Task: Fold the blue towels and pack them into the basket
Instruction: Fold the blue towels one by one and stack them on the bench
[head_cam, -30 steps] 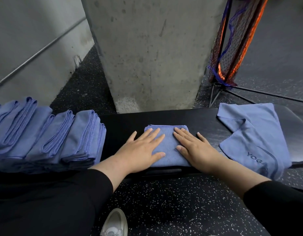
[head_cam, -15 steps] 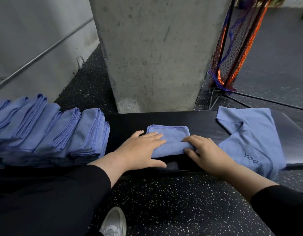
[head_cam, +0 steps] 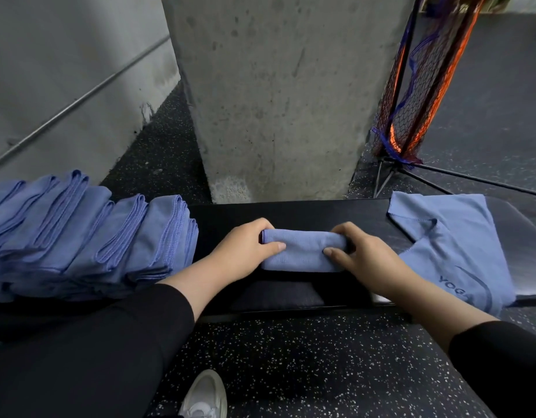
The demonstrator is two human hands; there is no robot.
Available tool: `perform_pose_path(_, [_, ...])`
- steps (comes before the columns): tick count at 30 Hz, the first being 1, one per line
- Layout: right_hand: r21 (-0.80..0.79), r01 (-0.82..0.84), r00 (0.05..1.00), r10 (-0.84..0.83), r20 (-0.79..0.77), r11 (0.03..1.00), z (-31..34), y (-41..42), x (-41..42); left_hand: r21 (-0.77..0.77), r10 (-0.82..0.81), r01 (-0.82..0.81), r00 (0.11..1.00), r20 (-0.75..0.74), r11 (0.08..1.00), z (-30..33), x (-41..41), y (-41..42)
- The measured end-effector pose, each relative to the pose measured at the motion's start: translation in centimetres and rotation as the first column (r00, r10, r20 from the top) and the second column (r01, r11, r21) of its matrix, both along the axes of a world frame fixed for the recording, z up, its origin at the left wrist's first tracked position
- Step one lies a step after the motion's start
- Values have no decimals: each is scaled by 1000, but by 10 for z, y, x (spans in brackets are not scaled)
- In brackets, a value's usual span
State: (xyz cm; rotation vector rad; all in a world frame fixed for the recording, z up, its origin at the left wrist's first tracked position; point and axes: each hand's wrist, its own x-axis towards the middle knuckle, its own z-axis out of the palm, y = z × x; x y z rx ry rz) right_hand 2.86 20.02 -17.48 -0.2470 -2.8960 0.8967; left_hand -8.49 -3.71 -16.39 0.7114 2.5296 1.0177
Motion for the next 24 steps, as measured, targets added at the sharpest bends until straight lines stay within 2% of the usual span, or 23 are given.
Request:
perform_pose_path(2, [-30,41,999,-42,-33,999,-4,2,-8,-35,19,-21,998,-68,999,-4,-3,5])
perform_pose_path(3, [-14,33,998,-34,-62,999,-8,2,-10,-87,-9,-8,983,-184,996,-6,-5,6])
perform_pose_path(5, [109,-22,988,38,-150,994,-19,4,-15,-184,-146,71,888,-436,980,-8,-6,8])
perform_pose_path(6, [184,-44,978,80,-192,982,-24,4,-17,-236,-235,132,839,-491,963,-9,-6,9])
perform_pose_path(8, [274,-62,972,120,-201,960,-27,5,-18,-352,-369,223,824,-431,909,-11,-5,10])
perform_pose_path(9, [287,-78,982,124,-143,955,-28,6,-18,-405,-392,235,844,-365,883,-13,-4,10])
perform_pose_path(12, [311,-187,982,176,65,932,-30,12,-13,-506,-397,213,871,-289,836,-18,-1,11])
perform_pose_path(14, [325,-209,977,181,113,922,-32,15,-13,-528,-390,197,877,-282,826,-18,1,13])
perform_pose_path(15, [306,-187,982,168,89,933,-32,15,-14,-523,-377,188,882,-283,831,-17,1,15])
perform_pose_path(18, [180,-74,996,83,-43,981,-25,13,-18,-478,-329,145,885,-328,866,-12,4,19])
perform_pose_path(20, [42,-15,999,16,-39,999,-10,8,-24,-422,-264,114,910,-318,900,-3,6,18])
perform_pose_path(22, [-108,29,998,-34,-49,994,4,2,-30,-264,-130,81,977,-172,961,9,10,13])
perform_pose_path(24, [-273,58,991,-88,-100,960,24,-11,-34,-48,-5,6,1000,13,999,24,14,6])
